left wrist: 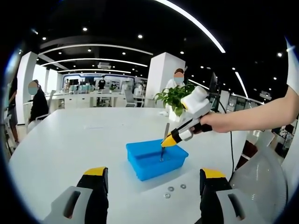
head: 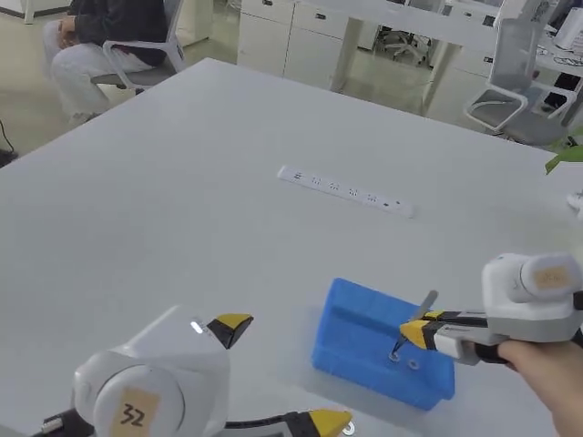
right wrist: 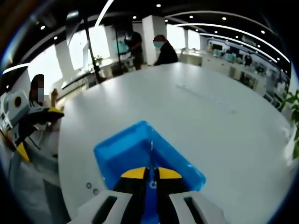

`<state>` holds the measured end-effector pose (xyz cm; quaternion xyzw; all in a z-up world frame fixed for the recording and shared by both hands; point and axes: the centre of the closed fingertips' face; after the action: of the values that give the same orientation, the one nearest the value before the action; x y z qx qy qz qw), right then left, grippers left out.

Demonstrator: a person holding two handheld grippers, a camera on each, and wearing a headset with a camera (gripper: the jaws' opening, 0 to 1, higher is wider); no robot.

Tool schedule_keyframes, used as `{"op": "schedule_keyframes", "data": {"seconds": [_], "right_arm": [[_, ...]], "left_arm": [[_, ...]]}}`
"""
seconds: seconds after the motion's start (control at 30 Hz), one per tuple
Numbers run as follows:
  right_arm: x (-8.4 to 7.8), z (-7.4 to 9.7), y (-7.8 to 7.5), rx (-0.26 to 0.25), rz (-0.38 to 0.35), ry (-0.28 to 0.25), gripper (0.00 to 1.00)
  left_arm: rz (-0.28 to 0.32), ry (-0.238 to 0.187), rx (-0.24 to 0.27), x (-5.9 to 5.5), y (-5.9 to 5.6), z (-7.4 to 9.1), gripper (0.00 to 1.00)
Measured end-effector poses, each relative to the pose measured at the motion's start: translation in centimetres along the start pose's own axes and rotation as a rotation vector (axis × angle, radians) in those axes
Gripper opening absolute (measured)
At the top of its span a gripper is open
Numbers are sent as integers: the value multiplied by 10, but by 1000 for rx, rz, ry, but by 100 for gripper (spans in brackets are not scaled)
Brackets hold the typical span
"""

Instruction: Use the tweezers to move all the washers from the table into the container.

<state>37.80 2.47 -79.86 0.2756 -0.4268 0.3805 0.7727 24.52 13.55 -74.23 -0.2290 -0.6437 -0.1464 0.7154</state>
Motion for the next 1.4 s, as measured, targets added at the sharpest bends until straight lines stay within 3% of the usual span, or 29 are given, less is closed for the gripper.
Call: {"op": "schedule_keyframes", "data": {"seconds": [0.4,0.77,1.03,1.4], "right_arm": [[23,18,22,11,-19,-91,4],[29,30,44,46,-42,-127,4],[20,36,59,71,-58,-114,4],[-11,41,81,141,-85,-19,4]], "left_arm": [[-4,8,-3,-1,-1,0,81],[-8,13,-9,-2,-2,0,81],[-9,17,-11,-3,-2,0,80],[-12,28,-17,-5,-3,0,79]]}}
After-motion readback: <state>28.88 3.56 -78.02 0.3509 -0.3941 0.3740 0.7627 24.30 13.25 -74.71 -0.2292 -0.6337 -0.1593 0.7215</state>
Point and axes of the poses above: the centre of the closed fingertips' face, and the gripper's own axes: z roughly backward along the fingers, y roughly to its left, x roughly out of its top, and after that the axes turned 14 degrees about -y, right-handed
